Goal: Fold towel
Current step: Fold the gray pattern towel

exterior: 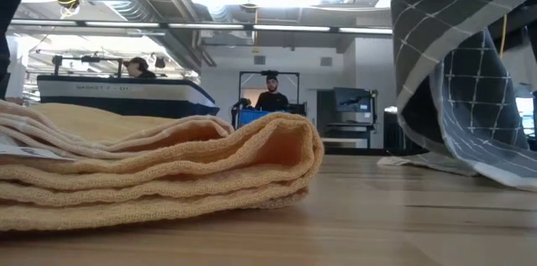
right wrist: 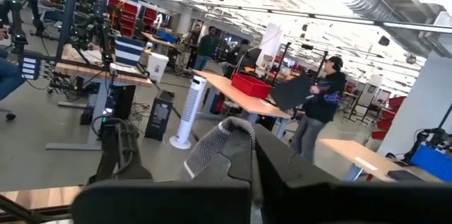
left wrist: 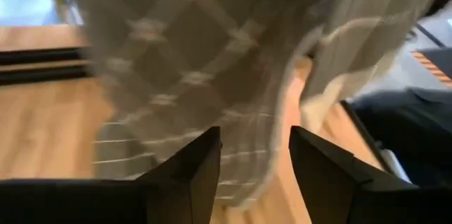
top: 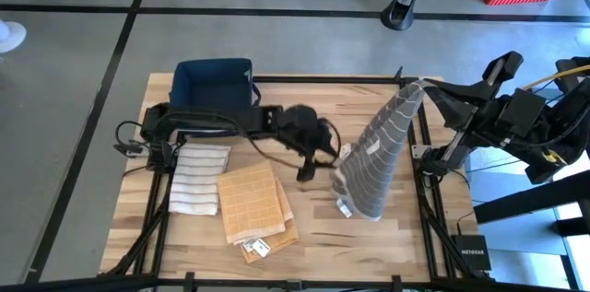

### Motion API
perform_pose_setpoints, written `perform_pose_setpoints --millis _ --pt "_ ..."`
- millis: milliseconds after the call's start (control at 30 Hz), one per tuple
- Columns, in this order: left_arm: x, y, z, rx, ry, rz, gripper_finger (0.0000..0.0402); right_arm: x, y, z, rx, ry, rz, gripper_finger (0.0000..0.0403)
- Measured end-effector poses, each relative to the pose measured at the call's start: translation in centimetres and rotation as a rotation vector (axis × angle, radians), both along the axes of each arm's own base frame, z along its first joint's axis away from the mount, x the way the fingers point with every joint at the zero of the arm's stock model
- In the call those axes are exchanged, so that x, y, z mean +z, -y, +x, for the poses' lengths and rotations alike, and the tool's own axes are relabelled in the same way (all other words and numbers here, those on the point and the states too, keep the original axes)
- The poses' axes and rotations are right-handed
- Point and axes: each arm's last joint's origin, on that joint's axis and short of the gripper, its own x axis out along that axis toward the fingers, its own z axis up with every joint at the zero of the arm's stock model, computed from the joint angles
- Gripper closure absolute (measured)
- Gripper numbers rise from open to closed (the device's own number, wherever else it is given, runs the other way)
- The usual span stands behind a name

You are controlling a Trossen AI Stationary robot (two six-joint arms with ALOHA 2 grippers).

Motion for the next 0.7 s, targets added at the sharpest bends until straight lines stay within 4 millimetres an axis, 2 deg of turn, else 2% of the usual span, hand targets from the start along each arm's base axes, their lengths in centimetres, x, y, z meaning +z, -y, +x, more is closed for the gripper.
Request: perform_pose_setpoints --millis 267,433,600,700 --pt "0.2 2.5 0.2 -0.055 0.045 -0.009 0.0240 -0.1 -0.3 0.2 -0.002 -0.009 -0.009 0.0398" --pt "-0.1 3.3 -0.2 -0.124 -0.018 -0.058 0.0240 -0.2 -0.3 0.2 -0.008 -0.013 -0.006 0.0398" --pt "1.7 3.4 -1.8 -0.136 -0.023 -0.074 0.0240 -0.2 -0.3 0.2 -0.008 -0.014 -0.006 0.0398" --pt "2.2 3.5 -2.1 -0.133 -0.014 -0.087 0.0240 -0.2 -0.3 0.2 -0.008 -0.013 -0.007 0.0398"
